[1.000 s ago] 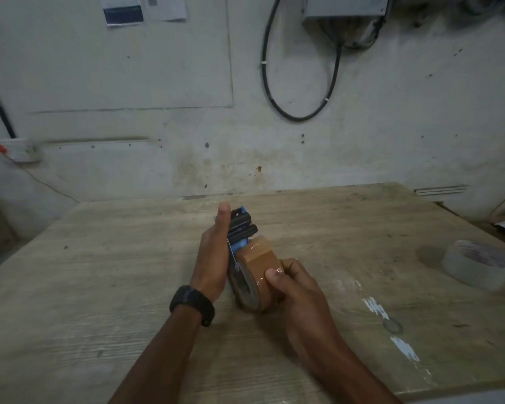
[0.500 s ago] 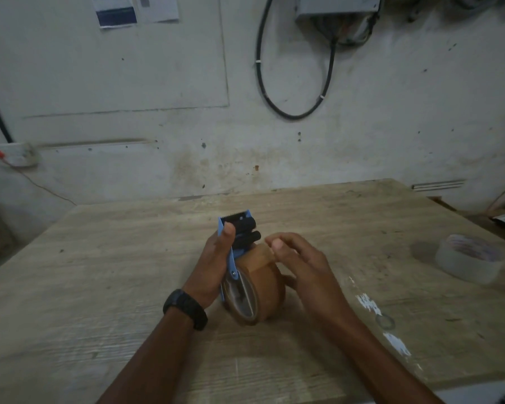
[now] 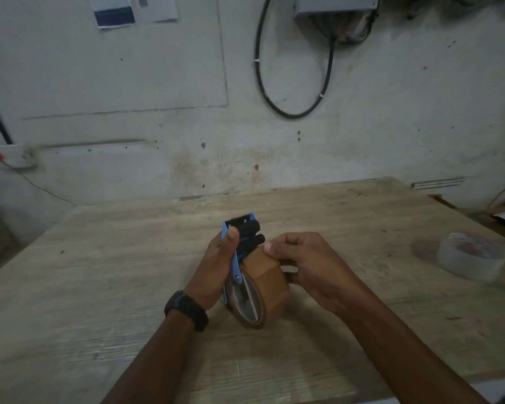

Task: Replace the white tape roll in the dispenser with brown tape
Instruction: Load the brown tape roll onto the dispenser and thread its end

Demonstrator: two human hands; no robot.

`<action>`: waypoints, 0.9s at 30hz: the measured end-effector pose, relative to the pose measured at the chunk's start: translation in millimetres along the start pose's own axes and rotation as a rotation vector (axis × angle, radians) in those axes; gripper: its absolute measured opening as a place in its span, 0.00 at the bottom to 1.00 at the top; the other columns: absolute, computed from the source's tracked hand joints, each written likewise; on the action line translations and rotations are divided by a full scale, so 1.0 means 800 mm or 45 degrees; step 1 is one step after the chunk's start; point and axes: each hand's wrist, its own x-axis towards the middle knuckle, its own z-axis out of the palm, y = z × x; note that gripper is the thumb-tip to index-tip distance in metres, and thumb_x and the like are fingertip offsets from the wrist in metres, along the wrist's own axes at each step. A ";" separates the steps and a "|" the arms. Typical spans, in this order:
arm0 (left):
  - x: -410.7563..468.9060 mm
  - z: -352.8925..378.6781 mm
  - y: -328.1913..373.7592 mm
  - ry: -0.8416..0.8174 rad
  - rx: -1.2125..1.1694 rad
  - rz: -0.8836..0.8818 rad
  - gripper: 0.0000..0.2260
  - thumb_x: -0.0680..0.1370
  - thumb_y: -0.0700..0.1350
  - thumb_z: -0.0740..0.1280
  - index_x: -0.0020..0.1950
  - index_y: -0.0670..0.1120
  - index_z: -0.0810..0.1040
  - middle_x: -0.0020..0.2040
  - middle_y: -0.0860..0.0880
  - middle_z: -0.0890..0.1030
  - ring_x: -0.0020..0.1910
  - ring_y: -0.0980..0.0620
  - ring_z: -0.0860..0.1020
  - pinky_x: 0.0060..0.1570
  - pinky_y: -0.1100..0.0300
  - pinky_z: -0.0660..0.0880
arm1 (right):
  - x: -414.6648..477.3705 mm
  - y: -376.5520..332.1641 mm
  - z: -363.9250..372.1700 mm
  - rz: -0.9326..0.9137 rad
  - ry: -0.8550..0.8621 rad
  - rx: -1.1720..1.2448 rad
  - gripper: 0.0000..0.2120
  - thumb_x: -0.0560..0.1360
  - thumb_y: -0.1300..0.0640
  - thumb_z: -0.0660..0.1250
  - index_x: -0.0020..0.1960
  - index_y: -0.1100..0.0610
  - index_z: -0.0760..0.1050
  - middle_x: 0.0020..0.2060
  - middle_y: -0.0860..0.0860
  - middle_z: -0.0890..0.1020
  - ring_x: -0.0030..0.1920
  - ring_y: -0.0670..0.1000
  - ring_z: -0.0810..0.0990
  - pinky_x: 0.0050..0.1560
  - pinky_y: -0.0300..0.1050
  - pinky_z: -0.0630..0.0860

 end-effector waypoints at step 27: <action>0.004 -0.008 -0.011 -0.097 -0.033 -0.015 0.46 0.53 0.81 0.68 0.60 0.52 0.75 0.48 0.49 0.87 0.47 0.52 0.86 0.48 0.55 0.83 | 0.012 0.009 0.018 0.068 0.079 -0.032 0.11 0.80 0.56 0.67 0.50 0.64 0.83 0.43 0.58 0.88 0.40 0.51 0.86 0.41 0.42 0.82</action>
